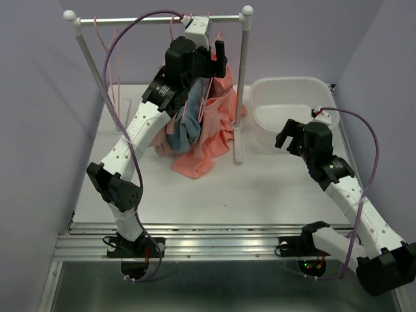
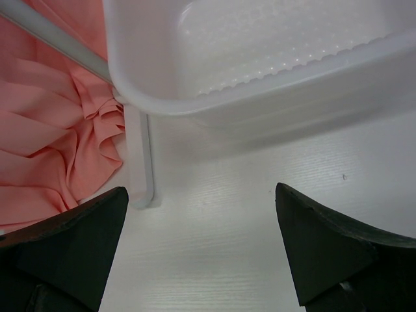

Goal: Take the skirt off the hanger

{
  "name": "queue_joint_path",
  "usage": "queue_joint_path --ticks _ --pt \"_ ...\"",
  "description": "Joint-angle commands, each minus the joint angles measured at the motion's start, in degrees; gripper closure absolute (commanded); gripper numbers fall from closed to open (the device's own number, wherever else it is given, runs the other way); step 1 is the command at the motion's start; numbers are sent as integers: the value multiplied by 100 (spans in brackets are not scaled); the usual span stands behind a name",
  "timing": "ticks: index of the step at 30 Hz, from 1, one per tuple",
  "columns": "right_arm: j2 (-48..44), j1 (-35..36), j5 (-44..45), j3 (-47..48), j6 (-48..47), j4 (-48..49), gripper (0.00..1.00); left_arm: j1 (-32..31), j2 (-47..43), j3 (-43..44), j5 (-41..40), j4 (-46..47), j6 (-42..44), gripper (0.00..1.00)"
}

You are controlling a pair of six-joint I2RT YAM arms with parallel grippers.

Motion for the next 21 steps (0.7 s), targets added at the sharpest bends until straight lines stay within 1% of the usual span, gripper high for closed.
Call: queue_joint_path --ticks 1,4,5,8,14,17,18,20,21 --pt "-82 17 -25 19 -91 198 0 -41 100 533 -425 182 245 12" --pt "-91 17 -8 10 -100 189 0 -41 302 789 -522 51 264 27" --pt "-91 17 10 2 -108 198 0 -32 338 824 -522 16 264 41" --pt "-65 17 18 -7 -126 189 0 -32 364 807 -443 111 316 52" --pt "-82 17 -8 10 -135 189 0 -32 426 816 -689 165 421 54" --pt "-108 17 -17 10 -143 198 0 -32 496 851 -707 165 448 65" --pt "-117 17 -17 10 -144 189 0 -41 522 877 -698 165 457 74" --pt "-135 17 -17 10 -152 189 0 -32 540 868 -750 165 457 86" --pt "-143 17 -17 2 -152 189 0 -32 540 868 -820 182 457 100"
